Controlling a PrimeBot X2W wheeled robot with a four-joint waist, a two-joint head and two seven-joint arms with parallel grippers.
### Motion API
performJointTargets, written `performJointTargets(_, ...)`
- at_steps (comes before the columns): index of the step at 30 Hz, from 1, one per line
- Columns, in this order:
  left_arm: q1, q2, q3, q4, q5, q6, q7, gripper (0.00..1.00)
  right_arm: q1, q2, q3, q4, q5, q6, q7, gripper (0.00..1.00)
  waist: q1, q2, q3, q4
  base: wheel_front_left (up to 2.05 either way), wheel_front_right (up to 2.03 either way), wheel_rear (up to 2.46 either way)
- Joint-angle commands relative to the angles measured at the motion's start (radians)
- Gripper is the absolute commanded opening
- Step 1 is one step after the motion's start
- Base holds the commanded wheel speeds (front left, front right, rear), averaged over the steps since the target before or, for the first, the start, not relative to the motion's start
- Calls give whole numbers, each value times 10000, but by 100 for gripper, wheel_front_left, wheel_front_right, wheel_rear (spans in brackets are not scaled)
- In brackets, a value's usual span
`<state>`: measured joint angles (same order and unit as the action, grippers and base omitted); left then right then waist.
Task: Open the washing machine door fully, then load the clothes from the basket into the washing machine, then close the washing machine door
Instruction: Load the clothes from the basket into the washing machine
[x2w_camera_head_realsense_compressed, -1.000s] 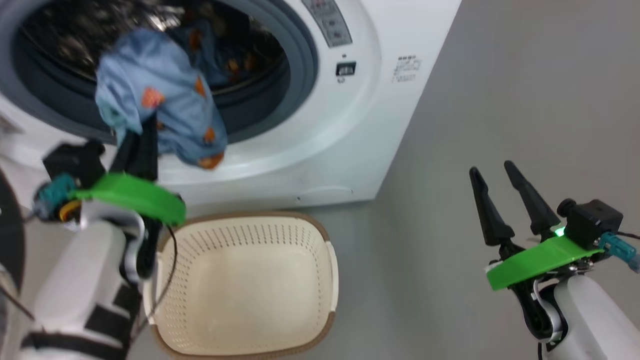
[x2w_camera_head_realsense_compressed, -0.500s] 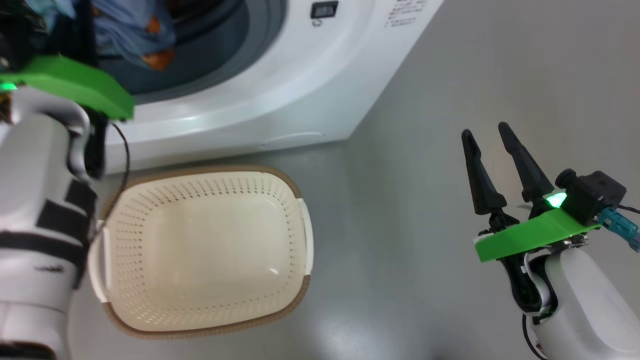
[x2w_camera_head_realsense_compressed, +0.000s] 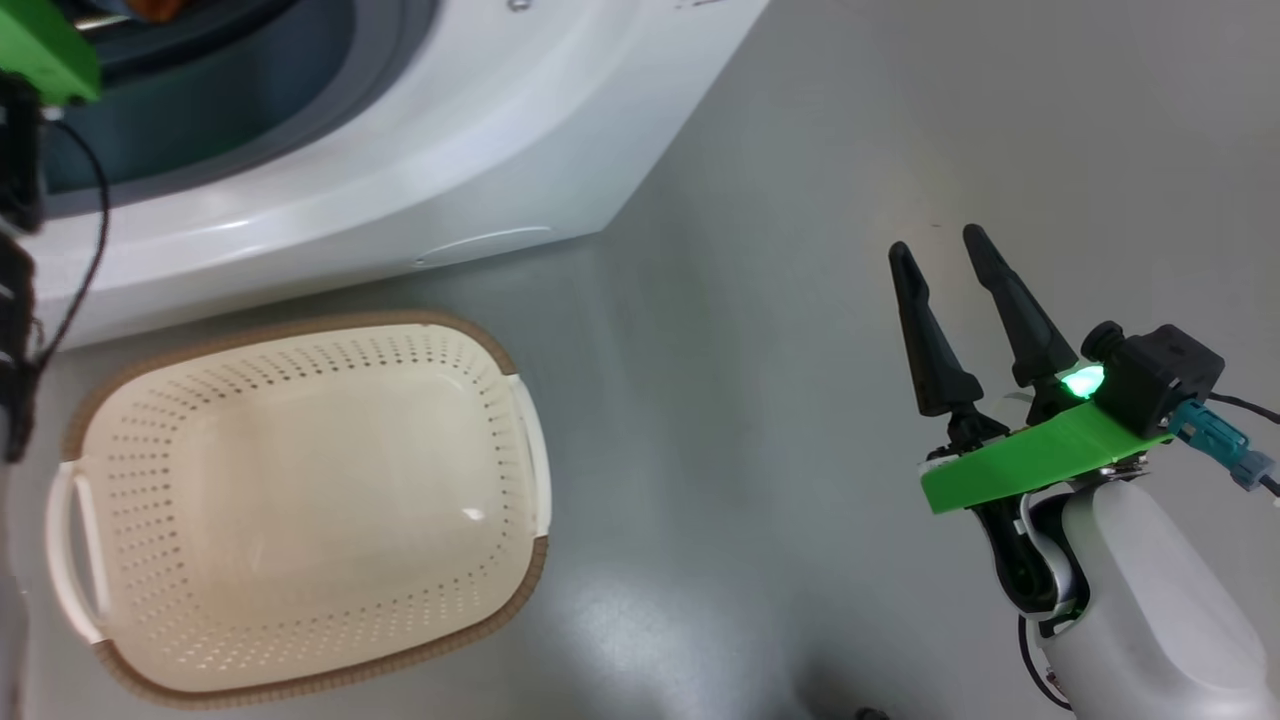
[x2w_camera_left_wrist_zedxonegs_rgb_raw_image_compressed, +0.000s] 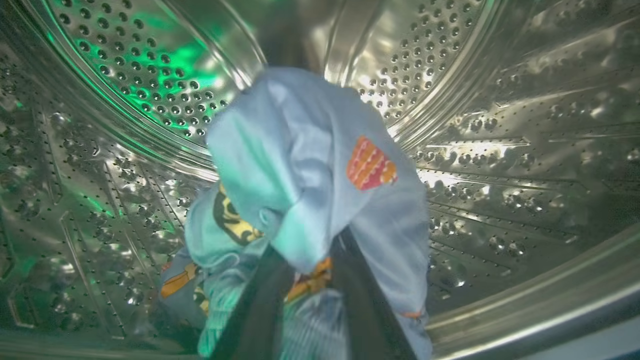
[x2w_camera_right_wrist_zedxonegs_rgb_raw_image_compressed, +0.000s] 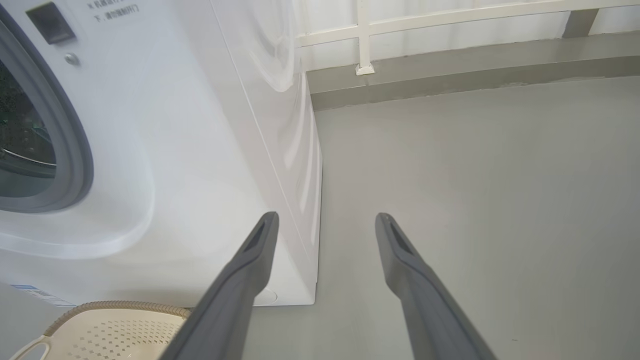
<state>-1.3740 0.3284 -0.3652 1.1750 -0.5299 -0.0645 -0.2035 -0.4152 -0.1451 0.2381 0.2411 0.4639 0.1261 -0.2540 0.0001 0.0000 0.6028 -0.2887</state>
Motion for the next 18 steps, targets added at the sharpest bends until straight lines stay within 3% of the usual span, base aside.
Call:
performJointTargets(1,-478,477,160,158,-13,100,149,100,27,-12,205,-181,-128,46,-78,100,-1,0,108,-201,0,0,0)
performJointTargets(10,-755,325,231,885,-347,77,1436,100,44,-9,189,-68,-120,46,-78,100,-1,0,-28,-128,0,0,0)
performJointTargets(18,-144,-62,65,982,-404,-195,858,100,-48,-152,213,49,-108,46,-78,100,-1,0,-556,286,0,0,0)
